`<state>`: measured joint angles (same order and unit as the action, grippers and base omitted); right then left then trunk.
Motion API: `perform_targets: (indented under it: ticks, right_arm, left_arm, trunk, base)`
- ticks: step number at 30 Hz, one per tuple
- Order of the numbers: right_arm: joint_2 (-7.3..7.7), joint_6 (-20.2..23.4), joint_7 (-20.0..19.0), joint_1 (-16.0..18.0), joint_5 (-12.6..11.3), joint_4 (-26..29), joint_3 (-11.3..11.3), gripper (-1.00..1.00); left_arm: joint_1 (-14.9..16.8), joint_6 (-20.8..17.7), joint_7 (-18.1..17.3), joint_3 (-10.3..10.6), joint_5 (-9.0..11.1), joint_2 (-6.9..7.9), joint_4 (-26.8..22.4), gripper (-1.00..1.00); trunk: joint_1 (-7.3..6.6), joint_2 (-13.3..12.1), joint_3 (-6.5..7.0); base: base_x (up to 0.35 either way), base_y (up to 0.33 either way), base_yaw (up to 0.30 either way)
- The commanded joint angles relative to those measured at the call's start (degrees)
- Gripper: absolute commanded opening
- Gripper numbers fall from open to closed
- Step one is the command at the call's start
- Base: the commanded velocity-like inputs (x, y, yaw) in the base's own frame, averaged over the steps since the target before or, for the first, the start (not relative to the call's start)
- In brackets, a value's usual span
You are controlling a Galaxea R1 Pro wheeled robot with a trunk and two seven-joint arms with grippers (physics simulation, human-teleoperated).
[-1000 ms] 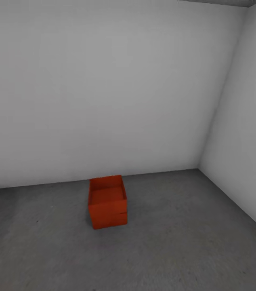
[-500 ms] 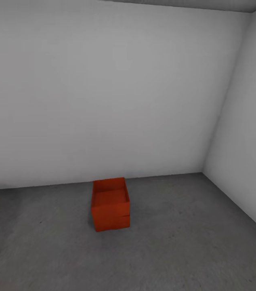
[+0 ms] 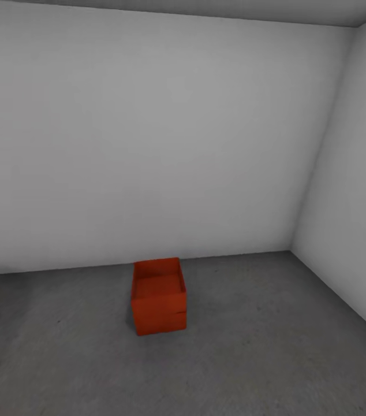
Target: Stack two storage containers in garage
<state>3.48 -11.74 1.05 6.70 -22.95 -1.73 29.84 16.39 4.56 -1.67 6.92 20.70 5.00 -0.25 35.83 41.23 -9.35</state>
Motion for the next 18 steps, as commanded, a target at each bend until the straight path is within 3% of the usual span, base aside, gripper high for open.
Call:
perform_targets:
  ticks: [1, 16, 18]
  right_arm:
    - [-0.04, -0.3, 0.1, 0.1, -0.4, -0.2, 0.5, 1.00]
    - [-0.28, -0.2, 0.0, 0.1, -0.4, -0.2, 0.5, 1.00]
    - [-0.66, -0.1, -0.1, 0.1, 1.9, -0.1, 0.6, 1.00]
  left_arm:
    - [0.0, 0.2, -0.2, 0.5, 0.6, 0.01, 0.1, 1.00]
    - [0.0, 0.2, -0.2, 0.5, 0.6, 0.01, 0.1, 1.00]
    - [0.0, 0.2, -0.2, 0.7, 0.5, 0.09, 0.1, 1.00]
  trunk:
    - [0.01, 0.1, 0.00]
    - [0.01, 0.1, 0.37]
    - [0.01, 0.1, 0.37]
  base:
    - [0.000, 0.000, 0.000]
    - [0.000, 0.000, 0.000]
    - [0.000, 0.000, 0.000]
